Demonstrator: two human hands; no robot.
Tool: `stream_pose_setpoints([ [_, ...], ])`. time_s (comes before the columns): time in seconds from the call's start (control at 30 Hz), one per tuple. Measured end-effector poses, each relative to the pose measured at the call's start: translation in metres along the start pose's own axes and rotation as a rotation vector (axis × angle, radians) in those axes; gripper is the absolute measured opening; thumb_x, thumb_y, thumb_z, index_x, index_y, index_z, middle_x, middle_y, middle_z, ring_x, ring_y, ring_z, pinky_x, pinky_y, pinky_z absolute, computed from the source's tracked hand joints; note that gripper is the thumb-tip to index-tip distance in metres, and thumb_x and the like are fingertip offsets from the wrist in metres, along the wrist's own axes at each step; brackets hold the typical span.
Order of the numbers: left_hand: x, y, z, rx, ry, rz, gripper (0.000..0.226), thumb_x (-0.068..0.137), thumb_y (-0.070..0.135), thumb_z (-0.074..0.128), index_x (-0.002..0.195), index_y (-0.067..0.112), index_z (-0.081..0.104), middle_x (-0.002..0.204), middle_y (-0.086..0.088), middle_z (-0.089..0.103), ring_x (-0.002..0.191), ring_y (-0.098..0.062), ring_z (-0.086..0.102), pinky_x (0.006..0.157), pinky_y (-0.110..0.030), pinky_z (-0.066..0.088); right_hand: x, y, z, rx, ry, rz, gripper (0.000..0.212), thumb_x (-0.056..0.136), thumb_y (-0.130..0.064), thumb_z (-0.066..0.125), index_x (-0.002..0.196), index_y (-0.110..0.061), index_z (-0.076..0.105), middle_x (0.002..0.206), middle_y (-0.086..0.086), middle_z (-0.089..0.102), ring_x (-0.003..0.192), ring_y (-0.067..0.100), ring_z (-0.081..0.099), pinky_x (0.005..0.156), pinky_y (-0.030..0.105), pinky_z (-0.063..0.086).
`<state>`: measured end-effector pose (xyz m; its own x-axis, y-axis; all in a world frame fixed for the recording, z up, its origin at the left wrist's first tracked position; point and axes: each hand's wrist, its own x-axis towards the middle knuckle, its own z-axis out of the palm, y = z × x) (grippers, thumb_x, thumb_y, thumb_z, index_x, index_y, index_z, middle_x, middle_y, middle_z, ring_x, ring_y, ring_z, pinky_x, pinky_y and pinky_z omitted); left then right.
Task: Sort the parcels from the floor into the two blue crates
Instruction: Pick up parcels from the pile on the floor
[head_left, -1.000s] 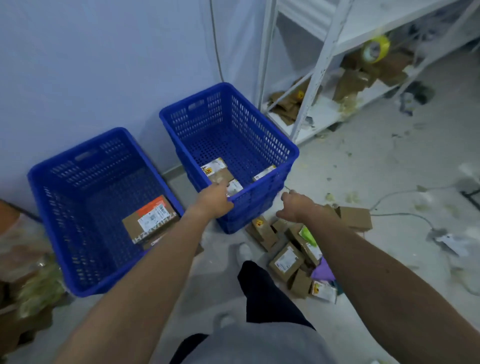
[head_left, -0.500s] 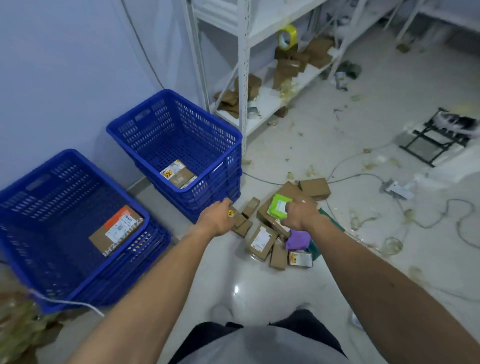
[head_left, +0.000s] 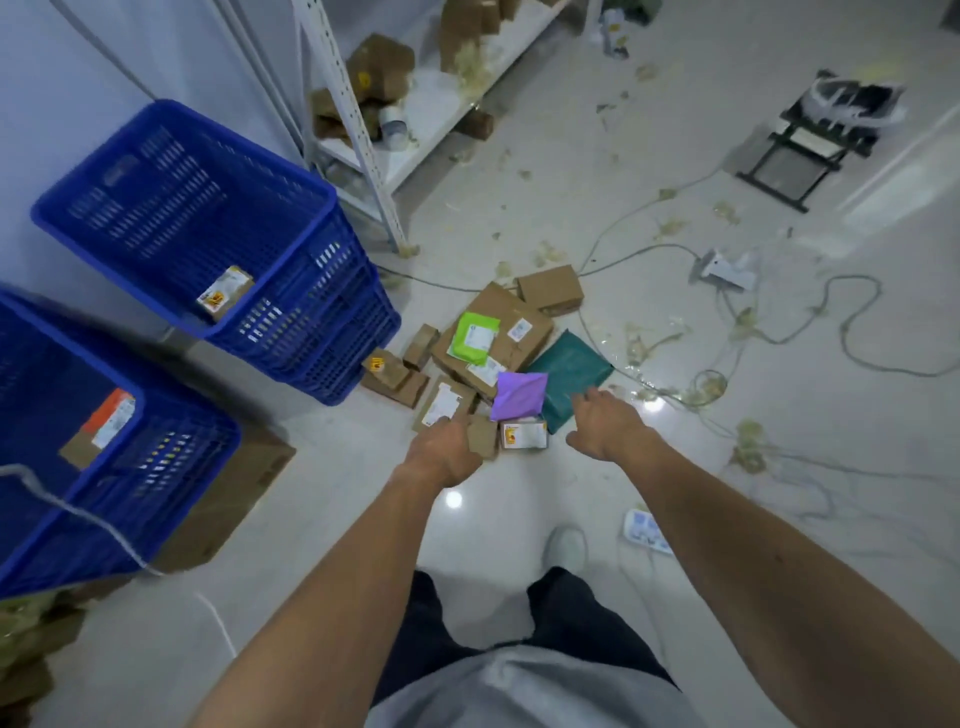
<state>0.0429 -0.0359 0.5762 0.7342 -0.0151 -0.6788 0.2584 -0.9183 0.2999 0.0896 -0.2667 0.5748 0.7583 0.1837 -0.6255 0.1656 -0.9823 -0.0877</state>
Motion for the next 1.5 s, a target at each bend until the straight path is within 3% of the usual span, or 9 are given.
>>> stream_pose_setpoints([
  [0.3, 0.05, 0.032, 0.085, 0.083, -0.126, 0.007, 0.065, 0.089, 0.031, 0.06, 0.148, 0.017, 0.035, 0.141, -0.011, 0.047, 0.123, -0.031, 0.053, 0.1, -0.043, 0.047, 0.026, 0.051, 0.075, -0.006, -0.07, -0.031, 0.054, 0.091, -0.033, 0.056, 0.136, -0.009, 0.041, 0.133, 0.012, 0.043, 0.118, 0.029, 0.047, 0.091, 0.038, 0.042],
  [0.7, 0.271, -0.019, 0.215, 0.226, -0.172, 0.059, 0.058, 0.093, 0.034, 0.059, 0.145, 0.018, 0.037, 0.133, -0.012, 0.048, 0.123, -0.031, 0.051, 0.1, -0.04, 0.042, 0.204, 0.084, 0.255, 0.033, -0.083, 0.007, 0.05, 0.09, -0.034, 0.06, 0.13, -0.01, 0.043, 0.127, 0.009, 0.046, 0.115, 0.027, 0.048, 0.089, 0.036, 0.042],
  [0.83, 0.356, -0.035, 0.282, 0.244, -0.145, 0.103, 0.052, 0.091, 0.036, 0.06, 0.137, 0.017, 0.045, 0.127, -0.01, 0.054, 0.117, -0.03, 0.054, 0.097, -0.038, 0.043, 0.283, 0.094, 0.331, 0.017, -0.058, -0.006, 0.056, 0.089, -0.037, 0.061, 0.134, -0.01, 0.04, 0.13, 0.009, 0.045, 0.114, 0.027, 0.049, 0.091, 0.038, 0.044],
  [0.97, 0.439, -0.051, 0.337, 0.239, -0.065, 0.157, 0.063, 0.089, 0.037, 0.064, 0.144, 0.019, 0.041, 0.139, -0.01, 0.05, 0.126, -0.03, 0.048, 0.1, -0.039, 0.043, 0.358, 0.099, 0.398, 0.009, 0.02, -0.016, 0.058, 0.087, -0.027, 0.062, 0.137, -0.011, 0.037, 0.131, 0.01, 0.044, 0.113, 0.029, 0.049, 0.089, 0.039, 0.045],
  [1.13, 0.517, -0.076, 0.391, 0.53, 0.058, 0.248, 0.078, 0.083, 0.041, 0.071, 0.145, 0.013, 0.035, 0.14, -0.01, 0.048, 0.125, -0.029, 0.048, 0.097, -0.038, 0.041, 0.438, 0.097, 0.465, 0.002, 0.038, -0.036, 0.074, 0.08, -0.027, 0.071, 0.141, -0.013, 0.031, 0.14, 0.009, 0.036, 0.114, 0.03, 0.048, 0.086, 0.041, 0.045],
  [1.27, 0.55, -0.089, 0.421, 0.74, 0.176, 0.285, 0.076, 0.077, 0.038, 0.073, 0.138, 0.009, 0.038, 0.129, -0.01, 0.051, 0.116, -0.028, 0.05, 0.098, -0.041, 0.036, 0.479, 0.094, 0.49, -0.039, 0.134, -0.041, 0.086, 0.08, -0.02, 0.064, 0.151, -0.01, 0.017, 0.152, 0.011, 0.02, 0.118, 0.033, 0.044, 0.091, 0.042, 0.044],
  [1.37, 0.561, -0.092, 0.433, 0.746, 0.225, 0.275, 0.082, 0.078, 0.037, 0.073, 0.142, 0.005, 0.032, 0.131, -0.013, 0.049, 0.116, -0.029, 0.049, 0.1, -0.04, 0.036, 0.494, 0.096, 0.494, -0.045, 0.134, -0.105, 0.095, 0.081, -0.022, 0.065, 0.156, -0.008, 0.008, 0.159, 0.012, 0.01, 0.124, 0.034, 0.04, 0.099, 0.044, 0.044],
  [1.5, 0.564, -0.093, 0.435, 0.673, 0.172, 0.297, 0.089, 0.072, 0.038, 0.079, 0.142, 0.01, 0.031, 0.13, -0.014, 0.046, 0.117, -0.03, 0.048, 0.101, -0.039, 0.036, 0.494, 0.098, 0.49, -0.03, 0.101, -0.15, 0.092, 0.079, -0.023, 0.068, 0.153, -0.008, 0.016, 0.152, 0.011, 0.023, 0.117, 0.032, 0.047, 0.091, 0.041, 0.045],
])
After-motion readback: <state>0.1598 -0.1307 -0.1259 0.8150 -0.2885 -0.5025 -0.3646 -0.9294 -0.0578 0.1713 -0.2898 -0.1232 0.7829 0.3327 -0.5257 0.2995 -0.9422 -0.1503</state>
